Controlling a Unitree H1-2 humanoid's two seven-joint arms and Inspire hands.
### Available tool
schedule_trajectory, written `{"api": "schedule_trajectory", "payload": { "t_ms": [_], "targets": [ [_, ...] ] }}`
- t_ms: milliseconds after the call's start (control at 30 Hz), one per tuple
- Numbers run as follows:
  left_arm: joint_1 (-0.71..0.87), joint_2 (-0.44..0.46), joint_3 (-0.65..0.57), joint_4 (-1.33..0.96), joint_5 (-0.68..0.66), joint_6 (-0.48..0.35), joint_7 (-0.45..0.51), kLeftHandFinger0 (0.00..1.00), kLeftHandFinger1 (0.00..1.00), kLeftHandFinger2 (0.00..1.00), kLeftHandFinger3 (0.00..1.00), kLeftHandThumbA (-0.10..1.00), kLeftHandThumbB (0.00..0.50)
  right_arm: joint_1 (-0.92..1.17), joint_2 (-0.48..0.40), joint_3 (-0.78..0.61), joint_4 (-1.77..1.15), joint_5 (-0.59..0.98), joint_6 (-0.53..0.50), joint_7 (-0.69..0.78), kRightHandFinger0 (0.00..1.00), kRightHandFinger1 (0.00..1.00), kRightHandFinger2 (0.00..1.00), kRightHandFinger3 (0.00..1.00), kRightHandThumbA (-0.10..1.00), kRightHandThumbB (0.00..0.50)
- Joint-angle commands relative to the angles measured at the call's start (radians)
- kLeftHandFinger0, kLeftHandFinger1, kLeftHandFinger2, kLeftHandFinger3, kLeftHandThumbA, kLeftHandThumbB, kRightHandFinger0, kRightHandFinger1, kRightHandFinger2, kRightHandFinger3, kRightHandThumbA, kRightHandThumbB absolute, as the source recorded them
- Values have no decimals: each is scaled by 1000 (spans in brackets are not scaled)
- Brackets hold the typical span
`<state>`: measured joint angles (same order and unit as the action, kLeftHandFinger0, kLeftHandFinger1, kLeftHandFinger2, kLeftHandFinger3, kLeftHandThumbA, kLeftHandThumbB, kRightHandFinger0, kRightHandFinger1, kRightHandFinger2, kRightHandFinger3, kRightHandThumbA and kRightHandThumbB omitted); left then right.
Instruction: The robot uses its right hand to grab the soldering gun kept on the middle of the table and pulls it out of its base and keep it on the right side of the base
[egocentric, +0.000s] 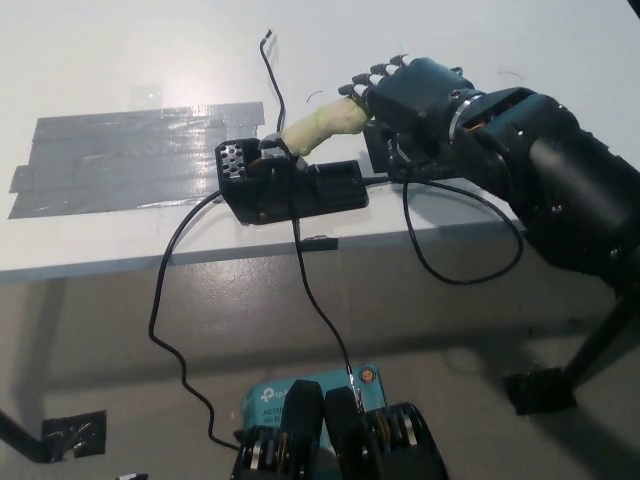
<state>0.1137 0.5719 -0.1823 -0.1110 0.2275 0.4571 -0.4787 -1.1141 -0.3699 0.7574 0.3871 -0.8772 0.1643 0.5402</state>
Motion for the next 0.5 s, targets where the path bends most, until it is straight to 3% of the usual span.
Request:
{"api": "schedule_trajectory", "payload": {
  "t_ms": [0,33,67,100,133,167,233,300,333,367,400,467],
  "targets": [
    [-12,6,7,-26,19,13,-28,1000,1000,1000,1000,592,144,36,-10,-29,26,-164,5,-334,113,125,231,1000,141,250],
    [-11,2,14,-25,17,13,-33,1000,1000,1000,1000,583,140,46,-10,-35,44,-183,-19,-453,5,5,29,1000,84,227],
    [-11,2,14,-29,18,13,-34,1000,1000,1000,1000,583,142,48,-11,-36,55,-186,-28,-492,0,0,1,1000,-91,165],
    [-10,2,14,-31,20,13,-34,1000,1000,1000,1000,583,142,50,-12,-36,65,-192,-37,-527,0,0,7,1000,-98,159],
    [-8,-1,19,-31,19,13,-34,1000,1000,1000,1000,571,142,53,-15,-31,81,-206,-45,-584,0,0,46,850,-100,207],
    [-12,-8,12,-29,24,13,-37,1000,1000,1000,1000,570,142,66,-29,-36,71,-206,-49,-592,0,0,61,813,-100,206],
    [-16,-6,2,-22,22,13,-35,1000,1000,1000,1000,579,147,75,-39,-27,87,-226,-48,-644,0,0,117,529,-85,257],
    [-17,-6,0,-22,28,13,-36,1000,1000,1000,1000,580,143,85,-41,-22,109,-236,-43,-683,0,0,222,254,-97,253],
    [-19,-6,0,-22,28,13,-36,1000,1000,1000,1000,580,143,84,-41,-22,110,-238,-43,-685,0,0,285,218,-97,255],
    [-18,-7,2,-24,27,13,-37,1000,1000,1000,1000,576,140,90,-43,-25,108,-240,-41,-693,0,0,307,325,-10,216],
    [-19,-10,7,-22,31,13,-43,1000,1000,1000,1000,583,143,92,-42,-26,118,-244,-43,-724,0,0,312,311,-39,229],
    [-21,-7,5,-20,27,13,-37,1000,1000,1000,1000,577,143,95,-42,-32,125,-239,-51,-751,0,0,326,439,-50,234]
  ]
}}
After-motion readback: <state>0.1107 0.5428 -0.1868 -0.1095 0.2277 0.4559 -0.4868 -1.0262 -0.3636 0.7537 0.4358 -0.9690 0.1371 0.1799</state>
